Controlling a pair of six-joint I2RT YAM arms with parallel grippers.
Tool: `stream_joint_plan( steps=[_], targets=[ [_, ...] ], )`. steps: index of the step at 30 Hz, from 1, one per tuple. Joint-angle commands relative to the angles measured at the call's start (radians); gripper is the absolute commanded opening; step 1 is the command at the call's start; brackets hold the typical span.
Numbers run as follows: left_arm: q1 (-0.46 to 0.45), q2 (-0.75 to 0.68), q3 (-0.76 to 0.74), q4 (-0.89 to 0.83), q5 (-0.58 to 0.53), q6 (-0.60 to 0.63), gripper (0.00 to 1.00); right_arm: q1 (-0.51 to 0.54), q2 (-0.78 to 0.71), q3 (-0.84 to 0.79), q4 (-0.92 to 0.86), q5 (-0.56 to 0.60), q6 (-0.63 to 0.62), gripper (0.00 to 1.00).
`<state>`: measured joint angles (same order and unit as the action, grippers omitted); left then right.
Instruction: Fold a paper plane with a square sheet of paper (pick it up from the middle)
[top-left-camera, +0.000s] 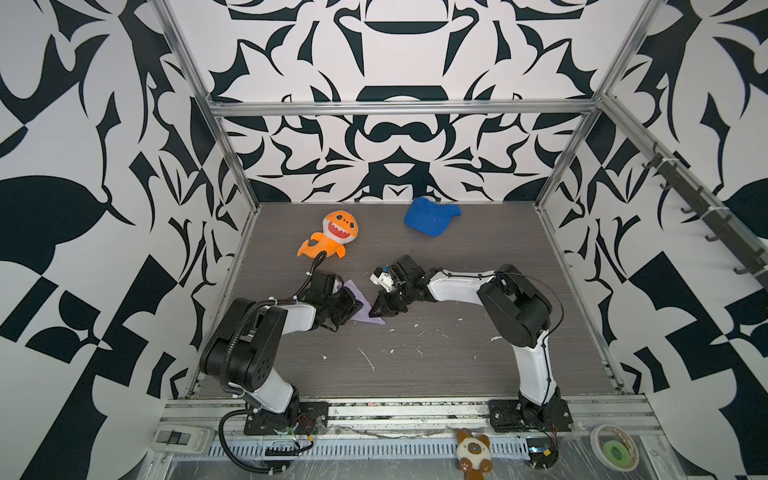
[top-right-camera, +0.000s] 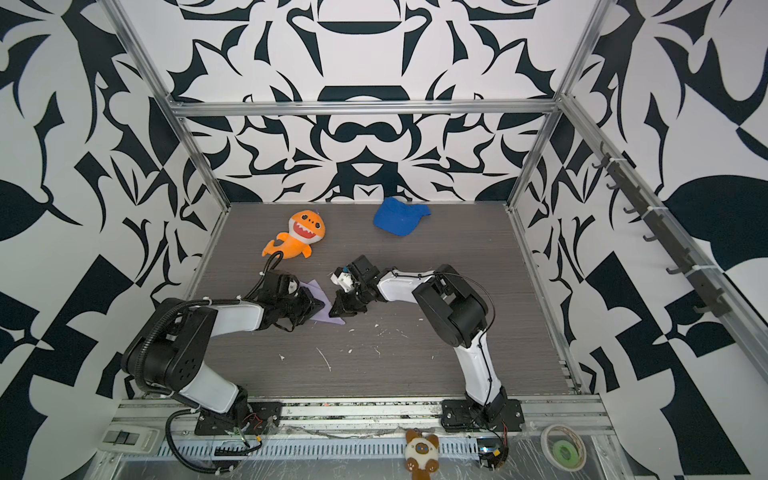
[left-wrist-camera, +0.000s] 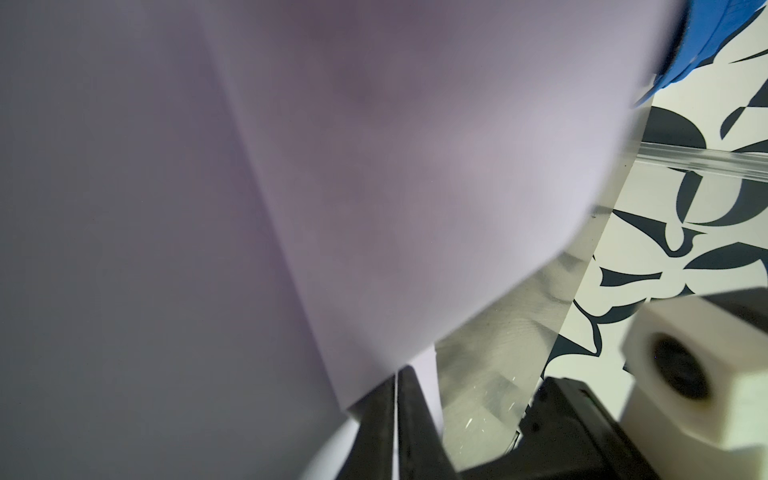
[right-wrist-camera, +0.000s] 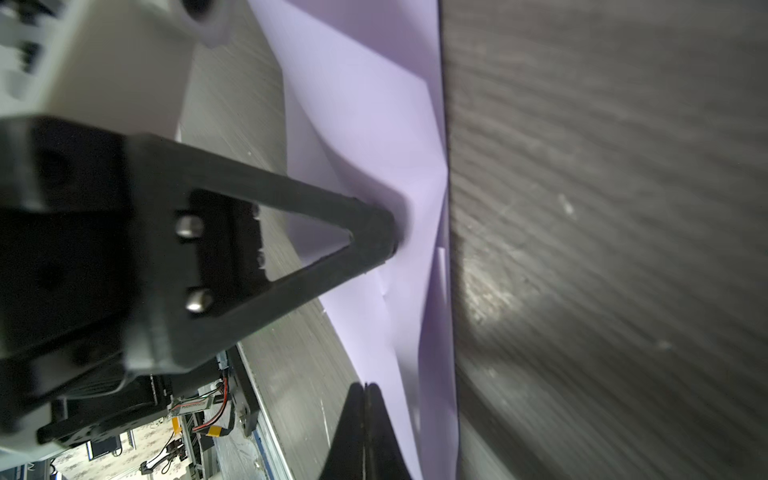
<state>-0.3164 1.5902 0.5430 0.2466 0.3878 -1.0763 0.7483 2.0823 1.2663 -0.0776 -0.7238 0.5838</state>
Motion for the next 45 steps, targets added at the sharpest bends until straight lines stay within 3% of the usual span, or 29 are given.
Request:
stream_joint_plan(
  steps=[1, 15, 30, 36, 45],
  targets=[
    [0.003, -0.001, -0.018, -0.069, -0.052, 0.003, 0.09, -0.009, -0.007, 0.044, 0.032, -0.01, 0.028, 0.05],
    [0.002, 0.001, -0.021, -0.073, -0.057, 0.004, 0.09, -0.023, -0.018, -0.067, 0.053, 0.009, 0.06, 0.04],
    [0.003, -0.002, -0.015, -0.082, -0.059, 0.012, 0.09, -0.031, -0.135, -0.263, 0.119, 0.048, 0.073, 0.04],
    [0.003, -0.005, -0.012, -0.09, -0.06, 0.017, 0.09, -0.028, -0.187, -0.209, 0.163, 0.021, 0.05, 0.04],
    [0.003, -0.002, -0.002, -0.097, -0.057, 0.018, 0.09, -0.026, -0.088, -0.078, 0.123, 0.041, 0.041, 0.04]
  ],
)
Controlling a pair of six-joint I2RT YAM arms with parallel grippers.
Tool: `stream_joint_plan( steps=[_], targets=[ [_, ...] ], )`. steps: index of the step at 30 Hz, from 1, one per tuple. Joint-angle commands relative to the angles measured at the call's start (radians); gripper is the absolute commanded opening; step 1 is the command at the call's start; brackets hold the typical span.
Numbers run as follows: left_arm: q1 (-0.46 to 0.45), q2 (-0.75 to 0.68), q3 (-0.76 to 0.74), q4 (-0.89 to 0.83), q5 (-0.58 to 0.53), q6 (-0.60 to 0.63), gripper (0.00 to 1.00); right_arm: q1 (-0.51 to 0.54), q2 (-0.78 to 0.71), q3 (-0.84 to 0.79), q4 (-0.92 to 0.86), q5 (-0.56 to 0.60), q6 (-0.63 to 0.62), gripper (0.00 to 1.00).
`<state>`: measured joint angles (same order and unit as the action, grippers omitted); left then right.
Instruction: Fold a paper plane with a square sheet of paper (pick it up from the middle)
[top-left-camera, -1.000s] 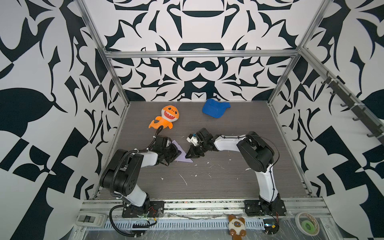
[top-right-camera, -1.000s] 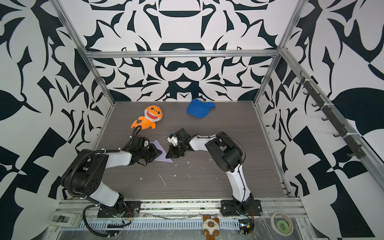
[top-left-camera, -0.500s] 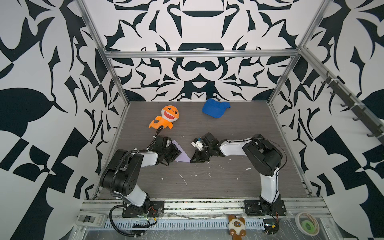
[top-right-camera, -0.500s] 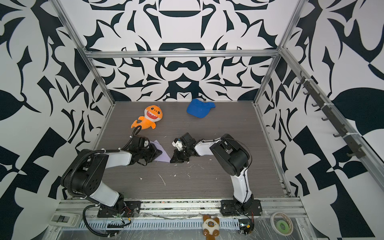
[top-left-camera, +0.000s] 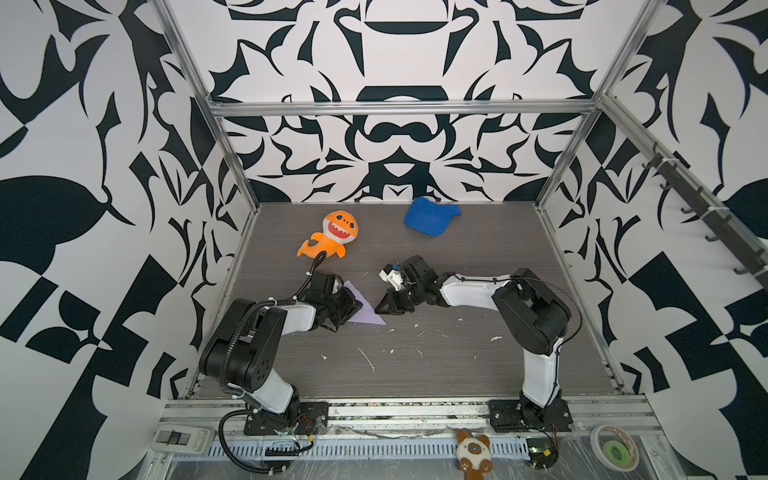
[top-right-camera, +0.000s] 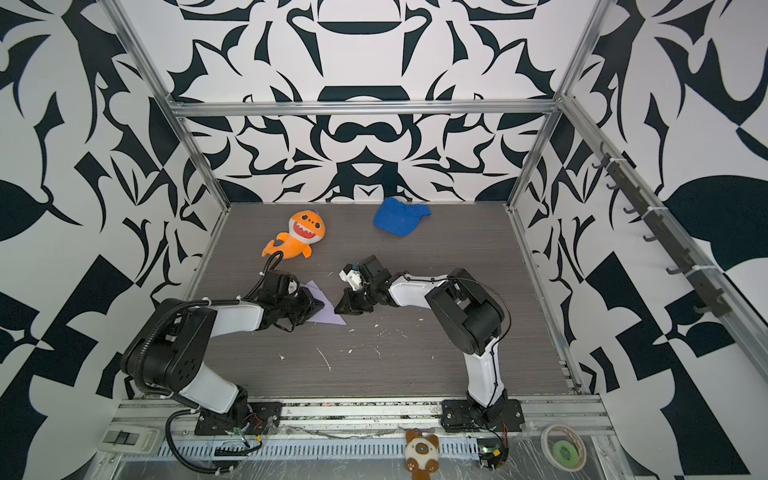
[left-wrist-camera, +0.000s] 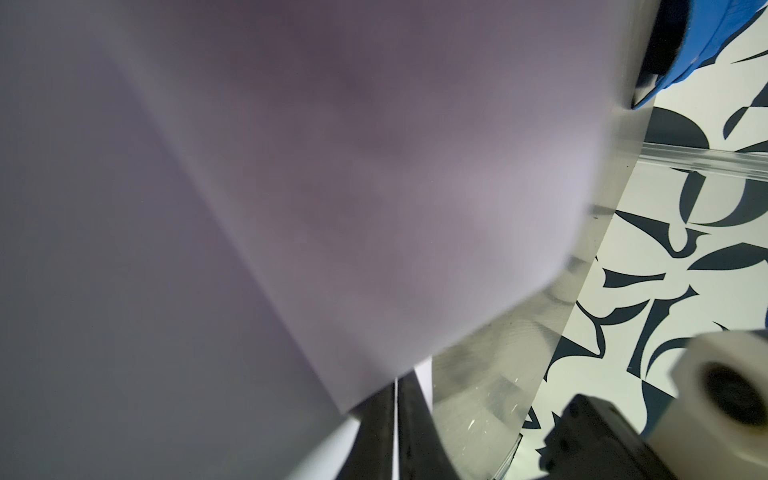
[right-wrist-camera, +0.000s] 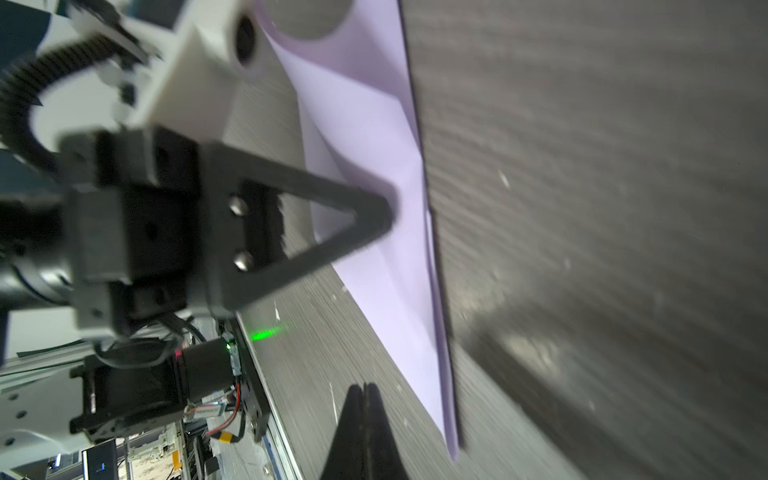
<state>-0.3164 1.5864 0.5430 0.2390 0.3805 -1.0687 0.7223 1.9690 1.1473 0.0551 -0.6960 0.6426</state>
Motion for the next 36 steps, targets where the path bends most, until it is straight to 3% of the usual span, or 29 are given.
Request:
stream_joint_plan(
  steps=[1, 19, 27, 36],
  targets=[
    [0.002, 0.001, -0.002, -0.09, -0.049, 0.01, 0.09, 0.001, 0.036, 0.051, -0.018, 0.015, -0.022, 0.04],
    [-0.005, -0.083, 0.048, -0.137, -0.009, 0.08, 0.12, -0.001, 0.114, 0.037, -0.11, 0.017, -0.042, 0.03],
    [-0.111, -0.099, 0.107, -0.254, -0.091, 0.162, 0.11, -0.001, 0.131, 0.051, -0.164, 0.06, -0.048, 0.02],
    [-0.151, -0.016, 0.158, -0.323, -0.121, 0.211, 0.08, -0.001, 0.145, 0.061, -0.213, 0.092, -0.057, 0.01]
  ],
)
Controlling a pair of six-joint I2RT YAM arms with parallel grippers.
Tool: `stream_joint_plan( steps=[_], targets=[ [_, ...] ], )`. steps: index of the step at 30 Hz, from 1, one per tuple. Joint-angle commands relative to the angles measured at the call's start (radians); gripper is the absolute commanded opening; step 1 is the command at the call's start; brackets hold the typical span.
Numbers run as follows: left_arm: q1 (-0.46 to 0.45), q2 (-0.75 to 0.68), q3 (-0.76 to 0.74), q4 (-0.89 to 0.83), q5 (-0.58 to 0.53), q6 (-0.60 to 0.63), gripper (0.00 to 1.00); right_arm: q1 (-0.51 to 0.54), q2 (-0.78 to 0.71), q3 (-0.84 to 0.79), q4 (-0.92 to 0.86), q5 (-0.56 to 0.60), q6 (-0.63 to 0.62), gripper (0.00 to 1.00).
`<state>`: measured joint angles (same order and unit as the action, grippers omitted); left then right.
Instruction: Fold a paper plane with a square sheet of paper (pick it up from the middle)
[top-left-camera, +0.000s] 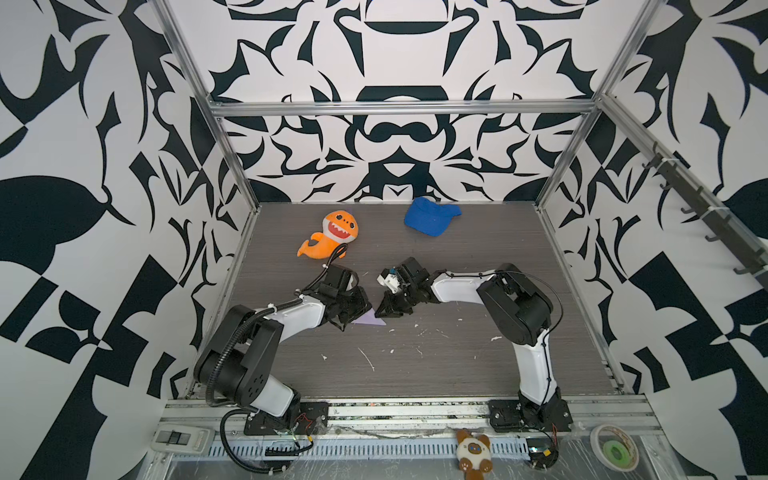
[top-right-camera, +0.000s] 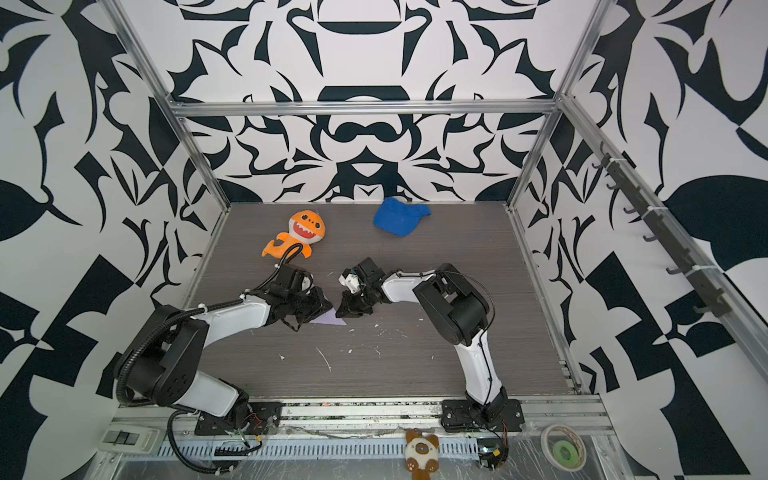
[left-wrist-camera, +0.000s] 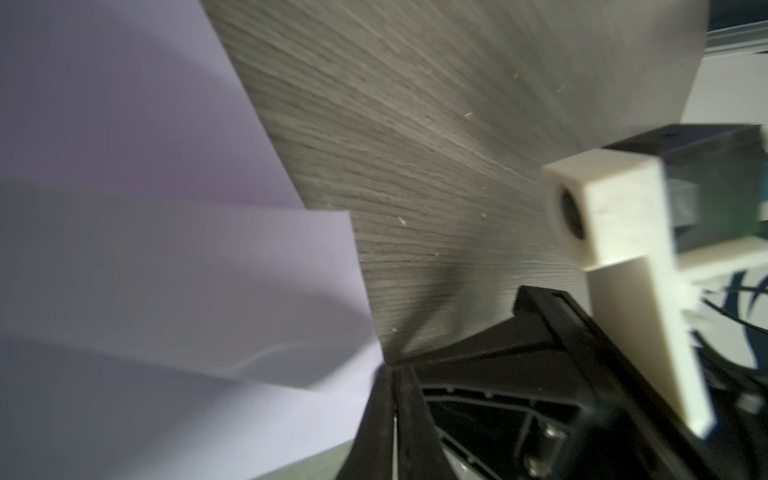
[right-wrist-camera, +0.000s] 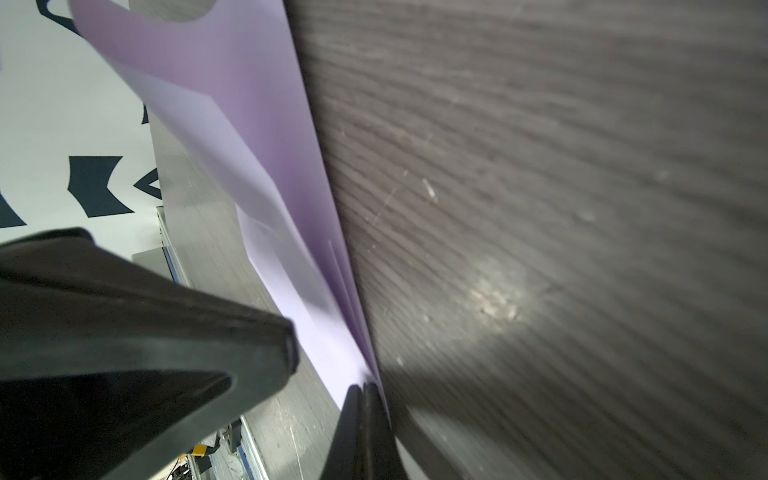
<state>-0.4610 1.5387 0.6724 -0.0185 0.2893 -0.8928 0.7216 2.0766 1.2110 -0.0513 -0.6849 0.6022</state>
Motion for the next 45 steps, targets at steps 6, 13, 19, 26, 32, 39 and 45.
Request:
stream_joint_plan(
  steps=[6, 13, 19, 26, 32, 39, 45],
  targets=[
    [-0.008, 0.065, 0.042, -0.114, -0.058, 0.062, 0.08, -0.001, 0.043, 0.002, -0.126, 0.089, -0.019, 0.01],
    [-0.006, 0.087, 0.091, -0.249, -0.158, 0.149, 0.08, -0.001, 0.049, 0.009, -0.179, 0.124, -0.048, 0.0],
    [0.026, 0.105, 0.113, -0.319, -0.205, 0.222, 0.1, -0.001, 0.054, 0.009, -0.211, 0.155, -0.065, 0.0],
    [0.09, 0.103, 0.141, -0.378, -0.198, 0.31, 0.13, -0.001, 0.058, 0.014, -0.229, 0.171, -0.074, 0.0],
    [0.136, 0.104, 0.178, -0.434, -0.235, 0.366, 0.15, -0.001, 0.061, 0.019, -0.239, 0.179, -0.08, 0.0],
    [0.186, 0.124, 0.209, -0.439, -0.263, 0.384, 0.17, 0.001, 0.065, 0.027, -0.249, 0.186, -0.085, 0.0],
    [0.212, 0.166, 0.27, -0.484, -0.335, 0.371, 0.18, 0.001, 0.068, 0.033, -0.258, 0.194, -0.09, 0.0]
  ],
)
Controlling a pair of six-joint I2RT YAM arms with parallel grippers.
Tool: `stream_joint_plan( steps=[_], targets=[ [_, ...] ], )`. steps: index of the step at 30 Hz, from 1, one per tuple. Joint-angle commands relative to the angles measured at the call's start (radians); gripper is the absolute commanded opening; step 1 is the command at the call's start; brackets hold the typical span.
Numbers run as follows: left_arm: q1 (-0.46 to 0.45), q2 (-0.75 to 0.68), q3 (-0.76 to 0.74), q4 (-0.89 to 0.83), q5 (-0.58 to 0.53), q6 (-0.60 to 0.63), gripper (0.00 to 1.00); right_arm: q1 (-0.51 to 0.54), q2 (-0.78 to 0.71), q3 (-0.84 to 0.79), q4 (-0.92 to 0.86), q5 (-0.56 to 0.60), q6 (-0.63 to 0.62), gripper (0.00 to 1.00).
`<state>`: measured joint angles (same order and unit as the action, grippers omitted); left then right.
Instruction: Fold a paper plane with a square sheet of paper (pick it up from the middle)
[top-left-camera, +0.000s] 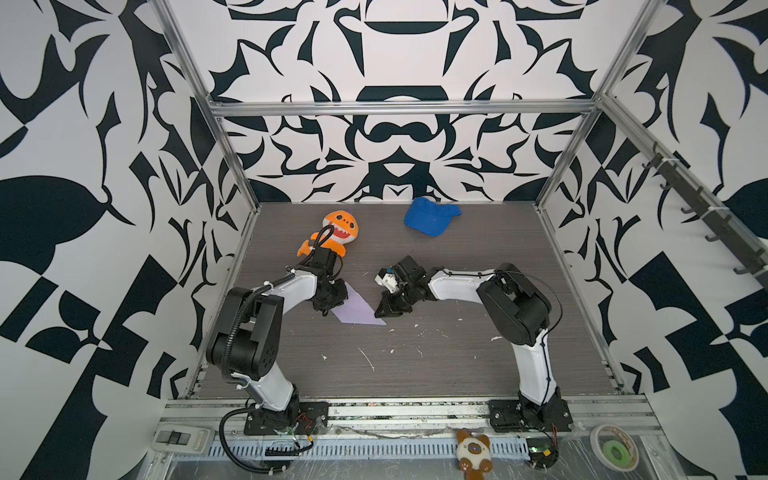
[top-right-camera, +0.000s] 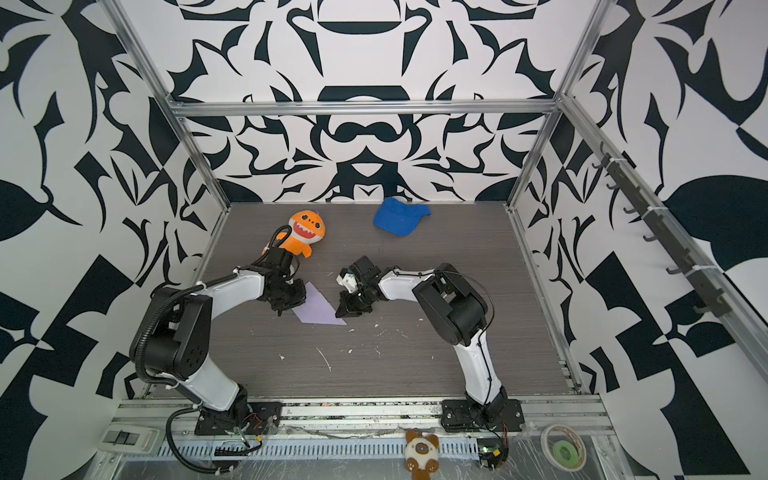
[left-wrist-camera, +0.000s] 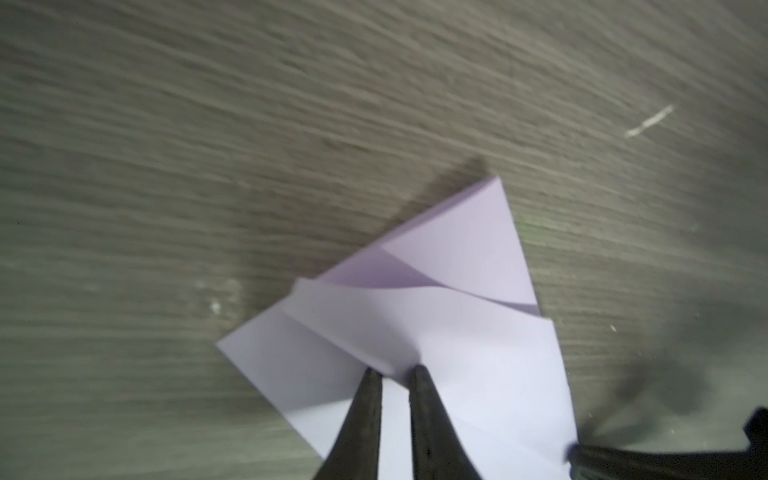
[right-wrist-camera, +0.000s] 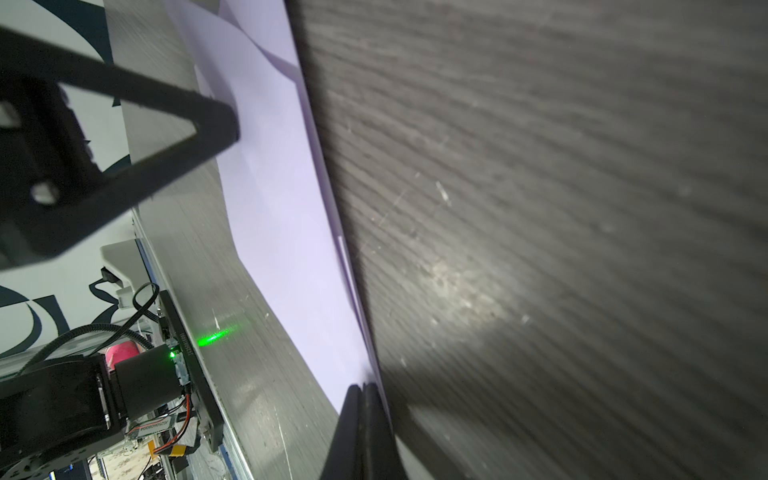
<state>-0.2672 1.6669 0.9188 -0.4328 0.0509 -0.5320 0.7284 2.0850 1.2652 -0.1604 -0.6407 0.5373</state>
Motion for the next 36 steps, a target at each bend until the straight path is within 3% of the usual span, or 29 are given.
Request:
stream_joint_plan(
  steps=[1, 12, 27, 32, 36],
  targets=[
    [0.019, 0.046, 0.038, -0.079, -0.11, 0.011, 0.18, -0.006, 0.06, -0.021, -0.152, 0.15, -0.025, 0.0],
    [0.033, 0.142, 0.12, -0.171, -0.212, 0.001, 0.1, -0.004, 0.053, -0.033, -0.151, 0.16, -0.027, 0.0],
    [0.053, 0.171, 0.26, -0.332, -0.413, -0.032, 0.13, 0.003, 0.052, -0.038, -0.134, 0.159, -0.019, 0.0],
    [0.039, 0.012, 0.232, -0.311, -0.286, -0.054, 0.15, 0.005, 0.05, -0.041, -0.133, 0.162, -0.017, 0.0],
    [-0.044, -0.116, 0.149, -0.239, -0.151, -0.067, 0.17, 0.005, 0.047, -0.041, -0.137, 0.172, -0.016, 0.0]
  ],
)
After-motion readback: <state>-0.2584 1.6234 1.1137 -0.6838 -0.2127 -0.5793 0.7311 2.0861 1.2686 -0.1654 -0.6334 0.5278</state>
